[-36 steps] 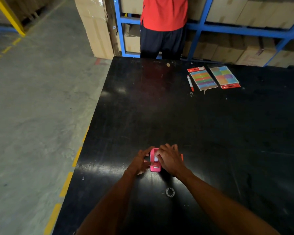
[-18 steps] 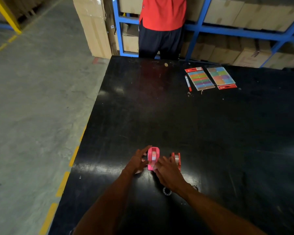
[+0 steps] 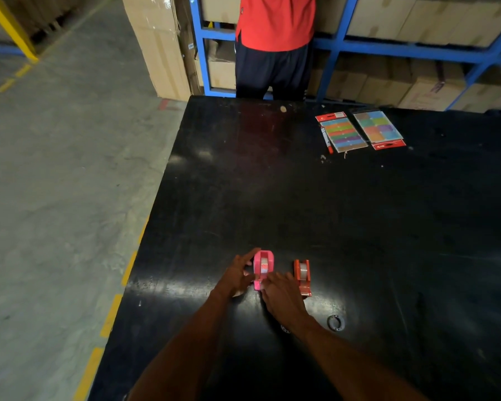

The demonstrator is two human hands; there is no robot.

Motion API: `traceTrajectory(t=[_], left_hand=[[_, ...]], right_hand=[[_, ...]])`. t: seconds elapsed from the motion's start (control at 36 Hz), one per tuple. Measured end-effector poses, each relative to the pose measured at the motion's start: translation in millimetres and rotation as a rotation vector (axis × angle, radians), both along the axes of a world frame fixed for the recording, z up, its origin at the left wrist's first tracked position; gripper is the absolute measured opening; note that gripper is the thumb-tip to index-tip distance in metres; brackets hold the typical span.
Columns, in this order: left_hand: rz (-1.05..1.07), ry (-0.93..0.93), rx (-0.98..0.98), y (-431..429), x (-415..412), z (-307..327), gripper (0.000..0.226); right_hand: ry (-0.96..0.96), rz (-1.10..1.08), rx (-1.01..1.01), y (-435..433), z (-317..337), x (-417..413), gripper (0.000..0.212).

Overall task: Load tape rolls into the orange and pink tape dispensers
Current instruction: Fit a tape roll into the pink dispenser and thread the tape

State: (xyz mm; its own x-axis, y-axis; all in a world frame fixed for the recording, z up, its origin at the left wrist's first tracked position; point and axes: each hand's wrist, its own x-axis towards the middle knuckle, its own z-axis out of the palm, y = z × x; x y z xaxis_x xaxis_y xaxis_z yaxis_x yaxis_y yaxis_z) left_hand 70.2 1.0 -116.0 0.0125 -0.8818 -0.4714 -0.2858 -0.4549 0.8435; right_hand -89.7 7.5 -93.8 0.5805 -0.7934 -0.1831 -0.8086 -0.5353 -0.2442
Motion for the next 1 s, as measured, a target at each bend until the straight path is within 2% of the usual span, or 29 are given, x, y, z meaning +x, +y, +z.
traceTrajectory(t=[0.25, 0.5, 0.75, 0.89, 1.0], left_hand=[[-0.028, -0.086, -0.041, 0, 3, -18, 0.082], [-0.097, -0.201, -0.036, 5, -3, 3, 0.077], [-0.090, -0.207, -0.065, 6, -9, 10, 0.078], [-0.081, -0.227, -0.059, 7, -8, 11, 0.078], [-0.094, -0.233, -0.065, 9, -8, 12, 0.077]], right_hand=[[0.043, -0.057, 0.020, 7, -4, 3, 0.016], [0.065, -0.026, 0.006, 13, -16, -15, 0.017], [0.058, -0.019, -0.007, 23, -11, -17, 0.018], [-0.004, -0.043, -0.007, 24, -17, -18, 0.020], [-0.127, -0.105, 0.016, 25, -14, -17, 0.024]])
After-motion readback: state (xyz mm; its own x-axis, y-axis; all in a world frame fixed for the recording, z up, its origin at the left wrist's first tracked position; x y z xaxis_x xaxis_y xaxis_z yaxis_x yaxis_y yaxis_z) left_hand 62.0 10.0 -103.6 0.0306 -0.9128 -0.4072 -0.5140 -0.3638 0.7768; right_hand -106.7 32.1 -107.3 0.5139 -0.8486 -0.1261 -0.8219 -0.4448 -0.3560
